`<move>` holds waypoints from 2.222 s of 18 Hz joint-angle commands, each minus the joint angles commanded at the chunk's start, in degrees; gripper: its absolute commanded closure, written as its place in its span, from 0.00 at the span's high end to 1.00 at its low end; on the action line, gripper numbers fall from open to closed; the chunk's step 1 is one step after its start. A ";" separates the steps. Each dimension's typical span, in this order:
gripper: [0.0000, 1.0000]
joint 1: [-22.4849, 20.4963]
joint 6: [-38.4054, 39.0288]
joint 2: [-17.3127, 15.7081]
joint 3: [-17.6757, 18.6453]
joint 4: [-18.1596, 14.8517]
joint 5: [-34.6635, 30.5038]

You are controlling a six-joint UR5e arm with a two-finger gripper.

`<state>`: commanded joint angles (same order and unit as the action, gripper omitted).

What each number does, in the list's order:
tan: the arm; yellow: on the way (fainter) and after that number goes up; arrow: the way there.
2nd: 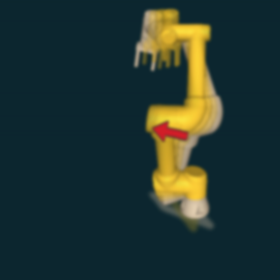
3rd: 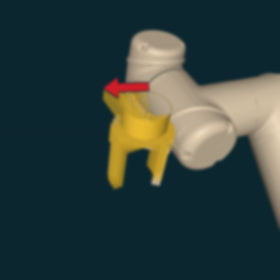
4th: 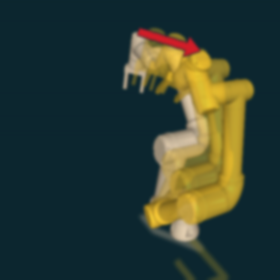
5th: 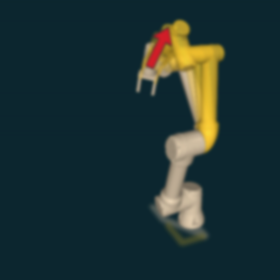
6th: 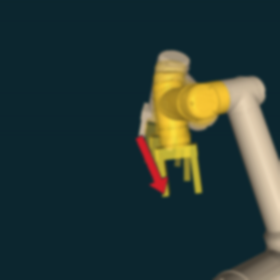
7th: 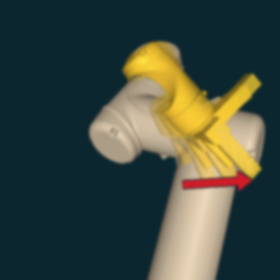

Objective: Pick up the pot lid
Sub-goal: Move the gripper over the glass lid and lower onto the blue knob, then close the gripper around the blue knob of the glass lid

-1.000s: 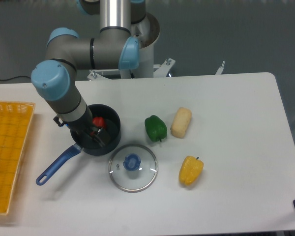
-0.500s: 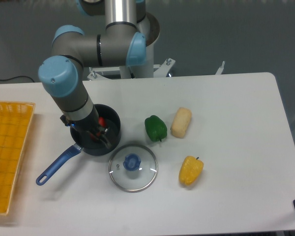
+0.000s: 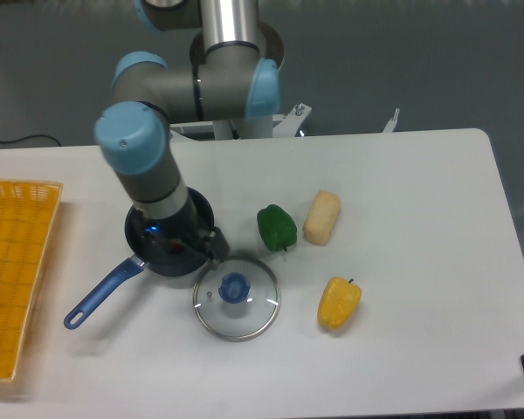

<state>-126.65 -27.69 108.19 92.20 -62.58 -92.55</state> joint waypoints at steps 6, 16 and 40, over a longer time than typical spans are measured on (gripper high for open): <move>1.00 -3.16 6.76 2.54 0.09 0.00 0.00; 1.00 -3.52 0.62 7.56 -1.76 0.17 -2.46; 1.00 -3.87 -0.09 12.22 -0.53 4.22 0.18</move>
<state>-130.52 -27.77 120.41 91.67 -58.36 -92.37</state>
